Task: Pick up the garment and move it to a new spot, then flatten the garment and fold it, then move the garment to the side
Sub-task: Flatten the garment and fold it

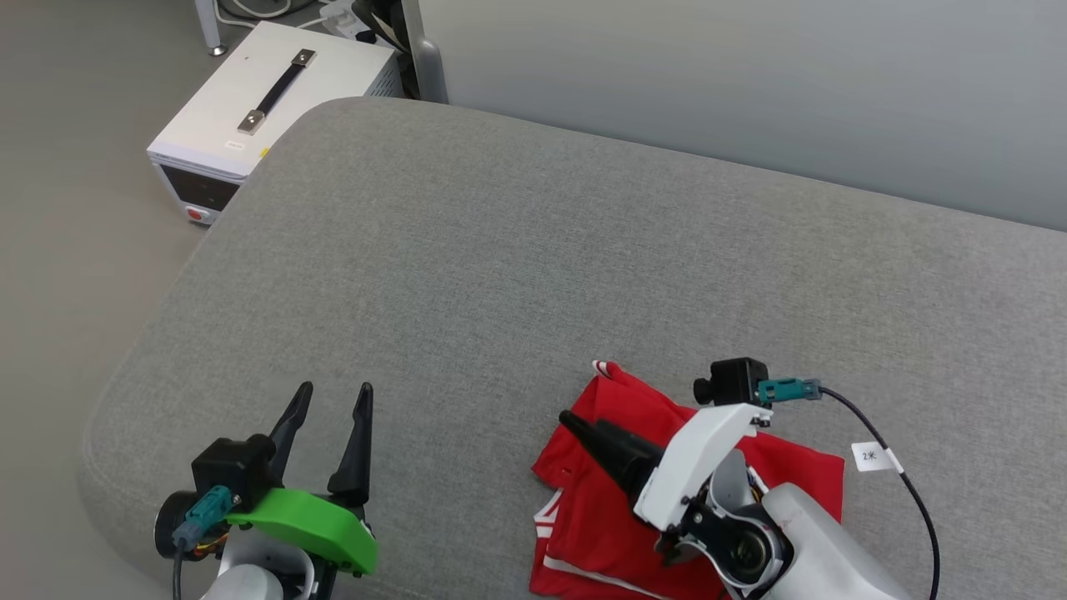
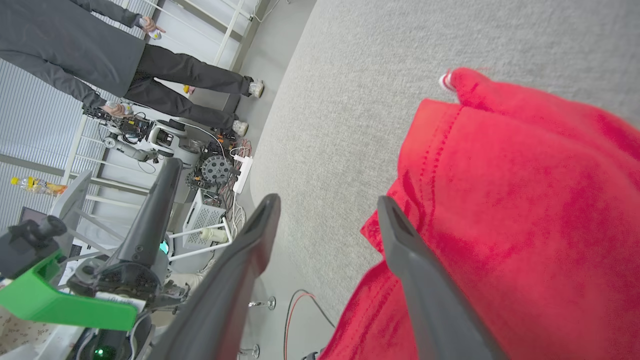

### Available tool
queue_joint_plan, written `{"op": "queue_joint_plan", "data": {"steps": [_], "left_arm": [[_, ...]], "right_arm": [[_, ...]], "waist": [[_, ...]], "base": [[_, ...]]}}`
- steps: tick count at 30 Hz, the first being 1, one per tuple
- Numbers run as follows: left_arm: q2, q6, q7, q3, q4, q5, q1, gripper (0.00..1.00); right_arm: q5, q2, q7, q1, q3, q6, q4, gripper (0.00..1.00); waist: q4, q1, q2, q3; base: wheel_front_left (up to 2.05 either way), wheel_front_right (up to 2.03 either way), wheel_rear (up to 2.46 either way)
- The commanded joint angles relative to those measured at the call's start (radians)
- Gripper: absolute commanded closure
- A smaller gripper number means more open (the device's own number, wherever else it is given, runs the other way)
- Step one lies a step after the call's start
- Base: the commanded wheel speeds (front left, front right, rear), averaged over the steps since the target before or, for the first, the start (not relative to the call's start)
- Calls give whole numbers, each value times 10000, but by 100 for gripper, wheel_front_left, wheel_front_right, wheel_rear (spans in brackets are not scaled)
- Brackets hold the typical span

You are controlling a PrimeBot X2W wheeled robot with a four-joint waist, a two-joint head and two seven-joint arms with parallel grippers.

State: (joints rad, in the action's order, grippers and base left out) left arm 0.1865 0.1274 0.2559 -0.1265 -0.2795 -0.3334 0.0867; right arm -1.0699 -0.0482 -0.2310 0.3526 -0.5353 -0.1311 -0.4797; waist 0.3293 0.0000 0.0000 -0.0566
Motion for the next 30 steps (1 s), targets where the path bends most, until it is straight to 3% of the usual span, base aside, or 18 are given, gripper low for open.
{"op": "queue_joint_plan", "data": {"steps": [1, 6, 13, 20, 24, 30], "left_arm": [[-57, 31, 59, -8, -15, 90, 127, 0], [-40, 32, 59, -86, 102, 57, 64, 0], [-76, 32, 59, -99, 443, -45, -23, 0], [-136, 32, 59, -138, 857, -171, -79, 0], [-192, 32, 59, -105, 1117, -181, -94, 0], [-346, 32, 59, -63, 1457, -89, -249, 0]], "right_arm": [[-20, -21, 130, 259, 49, 4, -55, 0], [1281, -228, 564, 753, 361, 4, 90, 0], [4692, -2032, 1645, 999, 637, 4, 1228, 0], [6818, -3163, 2488, 241, 2002, 4, 2534, 0], [7592, -3189, 2900, -651, 3090, 4, 3394, 0], [8080, -2352, 3484, -2184, 4751, 4, 4609, 0]], "waist": [[-115, 0, 0, 89], [-516, 0, 0, 286], [-1306, 0, 0, 533], [-2099, 0, 0, 562], [-2477, 0, 0, 516], [-2858, 0, 0, 474]], "base": [[0, 0, 0], [0, 0, 0], [0, 0, 0], [0, 0, 0], [0, 0, 0], [0, 0, 0]]}}
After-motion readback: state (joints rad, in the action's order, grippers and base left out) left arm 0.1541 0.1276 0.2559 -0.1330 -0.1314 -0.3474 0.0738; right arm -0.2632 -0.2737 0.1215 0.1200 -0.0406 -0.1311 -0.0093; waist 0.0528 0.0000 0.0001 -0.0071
